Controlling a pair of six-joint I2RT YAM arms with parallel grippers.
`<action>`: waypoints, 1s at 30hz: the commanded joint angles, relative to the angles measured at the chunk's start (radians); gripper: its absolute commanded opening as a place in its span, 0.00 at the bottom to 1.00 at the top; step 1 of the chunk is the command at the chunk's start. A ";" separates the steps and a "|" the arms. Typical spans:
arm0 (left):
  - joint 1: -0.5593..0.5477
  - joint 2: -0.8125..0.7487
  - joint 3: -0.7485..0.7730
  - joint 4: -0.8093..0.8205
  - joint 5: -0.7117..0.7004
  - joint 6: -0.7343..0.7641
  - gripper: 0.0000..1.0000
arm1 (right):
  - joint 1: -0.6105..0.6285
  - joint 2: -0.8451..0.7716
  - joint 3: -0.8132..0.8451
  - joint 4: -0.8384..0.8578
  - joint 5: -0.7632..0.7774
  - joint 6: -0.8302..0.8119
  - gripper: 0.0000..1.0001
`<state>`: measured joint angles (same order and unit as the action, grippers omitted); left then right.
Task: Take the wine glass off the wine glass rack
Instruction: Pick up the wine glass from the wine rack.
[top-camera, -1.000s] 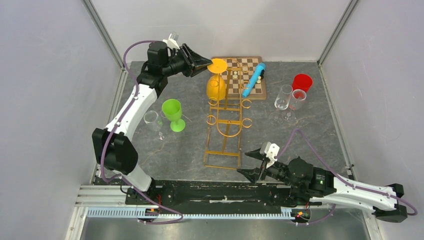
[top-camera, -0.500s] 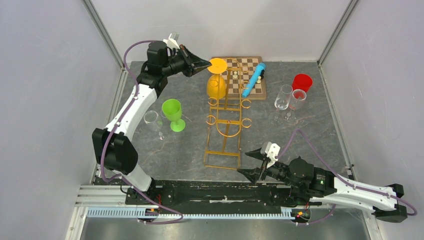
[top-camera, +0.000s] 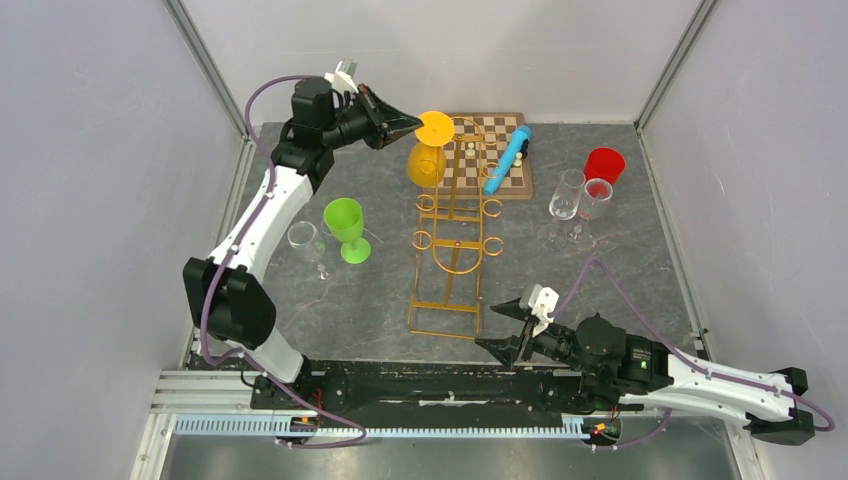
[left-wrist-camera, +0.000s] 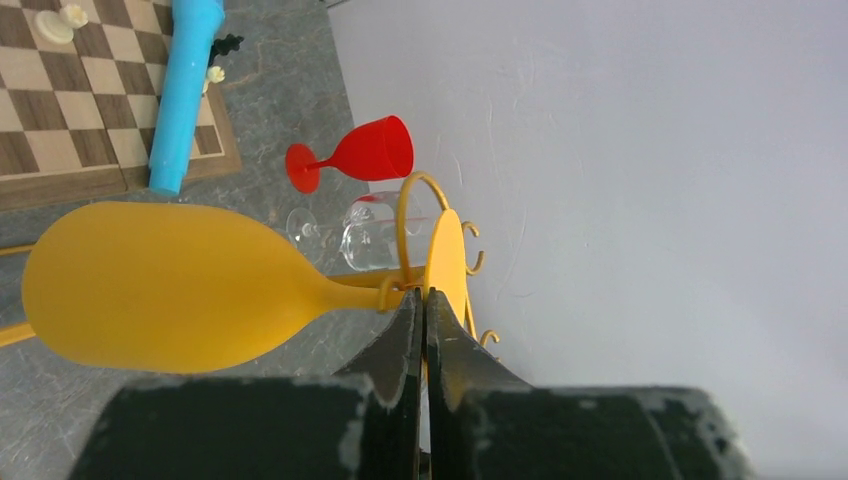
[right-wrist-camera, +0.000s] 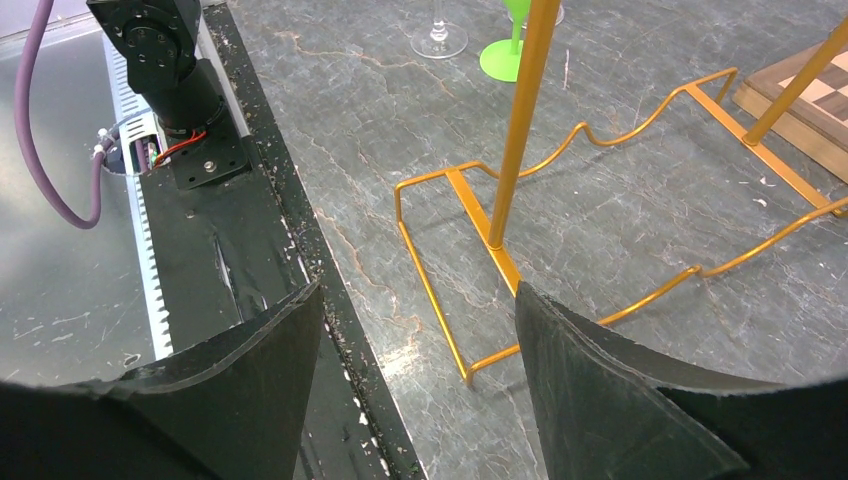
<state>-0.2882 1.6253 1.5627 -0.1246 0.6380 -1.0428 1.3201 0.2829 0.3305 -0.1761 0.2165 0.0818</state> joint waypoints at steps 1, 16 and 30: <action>-0.003 -0.026 0.069 0.024 0.023 -0.026 0.02 | 0.003 -0.001 0.021 0.023 0.014 0.005 0.73; 0.012 -0.063 0.109 -0.058 -0.023 0.023 0.02 | 0.002 -0.011 0.021 0.014 0.012 0.019 0.73; 0.053 -0.108 0.104 -0.164 -0.087 0.122 0.02 | 0.002 -0.002 0.021 0.019 0.031 0.030 0.73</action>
<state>-0.2508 1.5734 1.6299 -0.2836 0.5728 -0.9874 1.3201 0.2821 0.3305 -0.1822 0.2184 0.0944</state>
